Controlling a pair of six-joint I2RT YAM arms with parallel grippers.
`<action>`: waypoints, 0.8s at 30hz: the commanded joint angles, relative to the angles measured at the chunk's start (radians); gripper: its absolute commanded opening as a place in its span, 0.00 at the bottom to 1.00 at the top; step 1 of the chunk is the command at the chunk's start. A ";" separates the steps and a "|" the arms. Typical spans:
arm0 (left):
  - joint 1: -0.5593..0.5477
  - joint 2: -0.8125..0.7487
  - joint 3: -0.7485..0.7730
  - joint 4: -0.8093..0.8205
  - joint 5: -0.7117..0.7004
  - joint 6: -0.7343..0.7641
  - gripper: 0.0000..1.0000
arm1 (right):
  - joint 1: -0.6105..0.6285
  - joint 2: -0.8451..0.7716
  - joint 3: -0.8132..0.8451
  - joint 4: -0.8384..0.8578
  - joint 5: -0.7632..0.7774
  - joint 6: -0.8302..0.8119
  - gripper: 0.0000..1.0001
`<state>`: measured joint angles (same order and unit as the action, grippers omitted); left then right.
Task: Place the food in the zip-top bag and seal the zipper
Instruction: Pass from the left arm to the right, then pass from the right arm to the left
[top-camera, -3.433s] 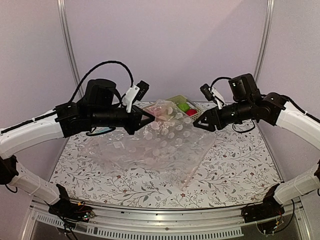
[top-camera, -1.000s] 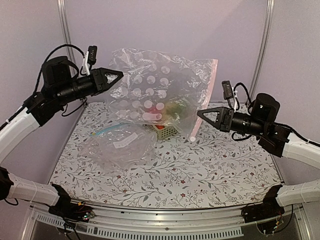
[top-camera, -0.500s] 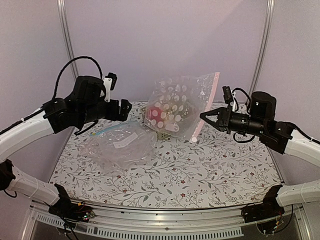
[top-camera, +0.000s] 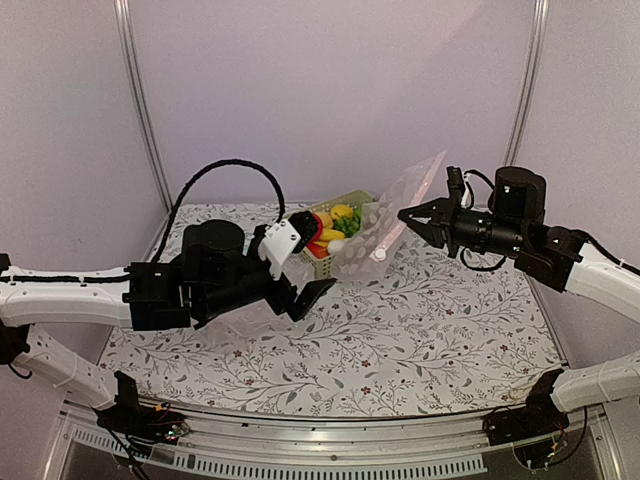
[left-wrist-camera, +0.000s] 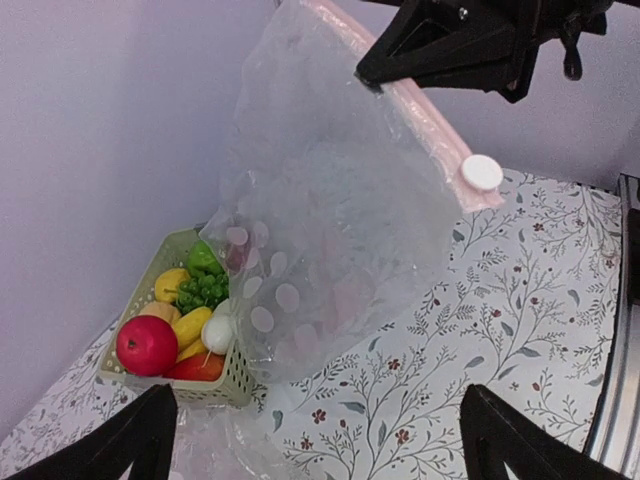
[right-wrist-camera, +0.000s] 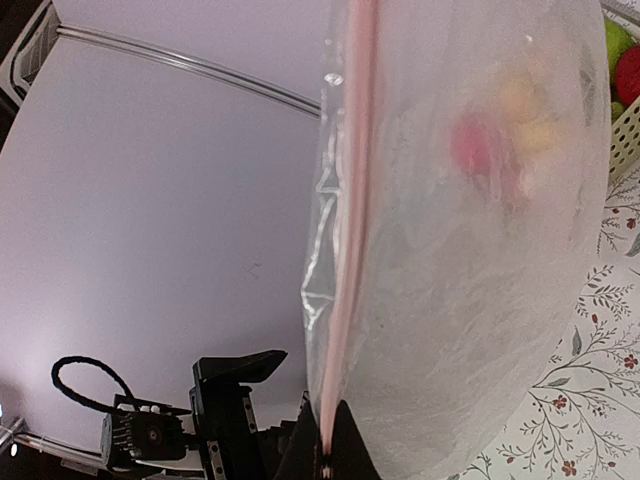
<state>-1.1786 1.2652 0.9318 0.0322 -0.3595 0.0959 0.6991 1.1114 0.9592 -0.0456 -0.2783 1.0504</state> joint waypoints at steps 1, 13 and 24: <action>-0.027 0.060 0.007 0.235 0.062 0.128 1.00 | 0.002 0.034 0.041 -0.020 0.008 0.105 0.00; -0.035 0.218 0.131 0.300 0.169 0.115 1.00 | 0.002 0.031 0.066 -0.028 0.023 0.143 0.00; -0.035 0.285 0.209 0.260 0.122 0.076 0.67 | 0.001 0.013 0.069 -0.041 0.032 0.144 0.00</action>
<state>-1.2022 1.5291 1.1107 0.3092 -0.2260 0.1844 0.6991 1.1423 1.0016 -0.0635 -0.2634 1.1908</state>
